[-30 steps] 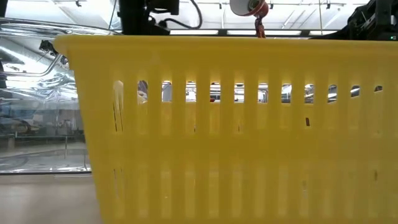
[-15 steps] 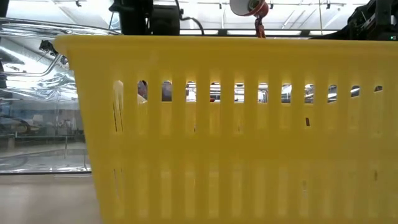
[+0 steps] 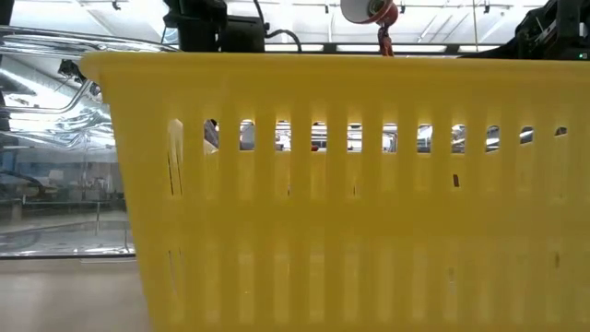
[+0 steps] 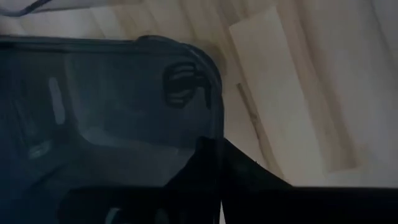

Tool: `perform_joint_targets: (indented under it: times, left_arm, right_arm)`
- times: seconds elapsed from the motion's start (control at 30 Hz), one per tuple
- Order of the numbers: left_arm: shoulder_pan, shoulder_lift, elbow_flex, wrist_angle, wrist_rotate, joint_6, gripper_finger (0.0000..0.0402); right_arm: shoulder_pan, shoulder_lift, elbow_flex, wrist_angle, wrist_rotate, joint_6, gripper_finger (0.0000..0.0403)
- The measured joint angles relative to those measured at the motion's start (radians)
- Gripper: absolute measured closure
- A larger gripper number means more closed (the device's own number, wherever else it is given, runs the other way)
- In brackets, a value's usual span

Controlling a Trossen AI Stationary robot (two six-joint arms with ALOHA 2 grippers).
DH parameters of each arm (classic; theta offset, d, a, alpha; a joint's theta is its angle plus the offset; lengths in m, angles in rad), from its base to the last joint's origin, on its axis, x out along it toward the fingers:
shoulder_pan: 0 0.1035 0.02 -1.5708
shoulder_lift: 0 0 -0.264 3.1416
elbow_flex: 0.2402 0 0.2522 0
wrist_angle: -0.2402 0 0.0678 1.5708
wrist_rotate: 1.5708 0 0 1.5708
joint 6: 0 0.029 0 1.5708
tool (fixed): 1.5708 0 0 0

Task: Stack baskets by color
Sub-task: Stack the left black bin on the top black bin, then stack the bottom black bin on the black bin

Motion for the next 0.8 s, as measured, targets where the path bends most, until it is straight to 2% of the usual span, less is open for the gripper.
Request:
perform_joint_targets:
  times: [0.13, 0.37, 0.47, 0.63, 0.8]
  left_arm:
    - [0.005, 0.000, 0.000, 0.014, 0.002, -0.048, 0.0360]
    - [0.002, 0.000, 0.014, -0.011, -0.007, -0.077, 0.0260]
    - [0.003, 0.000, 0.043, -0.012, -0.024, -0.112, 0.0228]
    - [-0.006, 0.000, 0.113, 0.003, -0.024, -0.241, 0.0205]
    - [-0.035, 0.000, 0.153, 0.001, -0.009, -0.441, 0.0211]
  right_arm:
    - [0.000, 0.000, 0.000, 0.000, 0.000, 0.000, 0.0374]
    - [0.000, 0.000, 0.000, 0.000, 0.000, 0.000, 0.0374]
    - [0.000, 0.000, 0.000, 0.000, 0.000, 0.000, 0.0374]
    - [0.000, 0.000, 0.000, 0.000, 0.000, 0.000, 0.0374]
    - [0.000, 0.000, 0.000, 0.000, 0.000, 0.000, 0.0374]
